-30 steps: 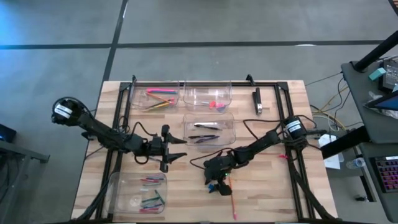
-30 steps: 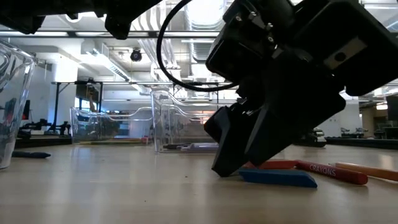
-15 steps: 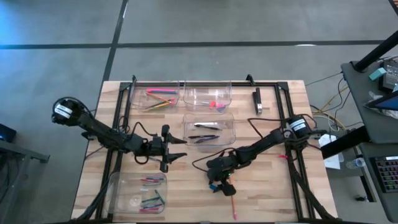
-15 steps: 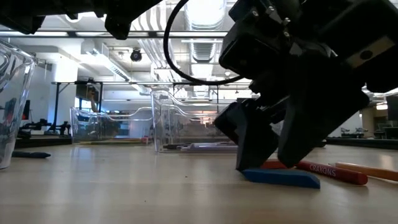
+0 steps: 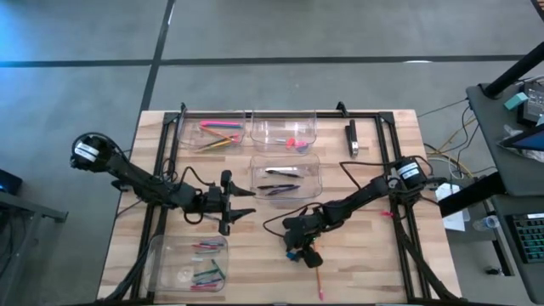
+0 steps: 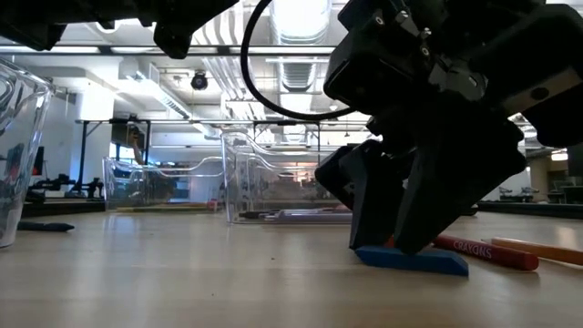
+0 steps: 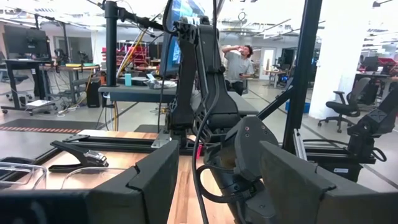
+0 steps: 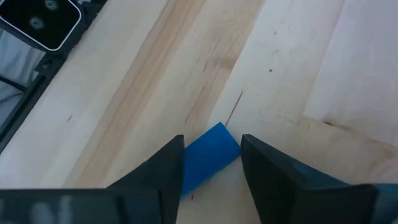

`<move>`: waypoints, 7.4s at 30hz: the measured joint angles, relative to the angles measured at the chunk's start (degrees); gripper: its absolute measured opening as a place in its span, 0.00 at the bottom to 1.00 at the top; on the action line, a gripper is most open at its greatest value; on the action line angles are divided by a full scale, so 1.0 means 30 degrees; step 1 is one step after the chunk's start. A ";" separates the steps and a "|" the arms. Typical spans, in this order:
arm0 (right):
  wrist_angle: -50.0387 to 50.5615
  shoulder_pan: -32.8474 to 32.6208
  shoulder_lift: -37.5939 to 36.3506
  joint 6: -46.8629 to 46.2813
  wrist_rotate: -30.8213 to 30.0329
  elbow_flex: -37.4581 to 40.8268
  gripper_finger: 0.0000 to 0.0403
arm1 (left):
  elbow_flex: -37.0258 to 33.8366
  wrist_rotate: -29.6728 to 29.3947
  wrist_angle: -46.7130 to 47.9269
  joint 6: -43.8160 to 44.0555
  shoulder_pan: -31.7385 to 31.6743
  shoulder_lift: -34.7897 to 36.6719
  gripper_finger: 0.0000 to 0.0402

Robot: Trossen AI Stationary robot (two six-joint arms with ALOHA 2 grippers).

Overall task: Sort crayons/erasers/pens/pencils in bins
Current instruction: Put the blue eraser into the top right transparent bin, then put the blue crayon into the bottom transparent bin, then put the orange eraser into the top right transparent bin

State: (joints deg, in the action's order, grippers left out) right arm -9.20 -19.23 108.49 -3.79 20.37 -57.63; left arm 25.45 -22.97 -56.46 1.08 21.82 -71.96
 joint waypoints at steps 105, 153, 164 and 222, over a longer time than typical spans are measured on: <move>0.1110 0.0864 -1.6750 -0.1559 -1.0110 0.5599 0.54 | 0.3097 0.0124 1.2222 0.2642 -0.0022 0.1056 0.49; -0.4180 -0.9090 -1.0010 -0.1045 -1.9842 0.4765 0.54 | 0.0503 0.4625 3.0499 1.0868 -0.0015 -0.0317 0.32; -0.4146 -0.9090 -1.0010 -0.1080 -1.9835 0.4765 0.54 | 0.0789 0.3920 3.0909 1.0235 -0.0033 -0.1089 0.03; -0.3590 -0.9299 -0.9103 -0.4463 -1.9791 0.4809 0.54 | 1.3039 0.1385 3.0360 1.0580 0.6921 -0.1800 0.43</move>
State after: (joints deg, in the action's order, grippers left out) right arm -19.97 -47.13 81.18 -17.18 -39.00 -43.20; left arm 64.57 -18.82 34.62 32.82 42.59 -77.37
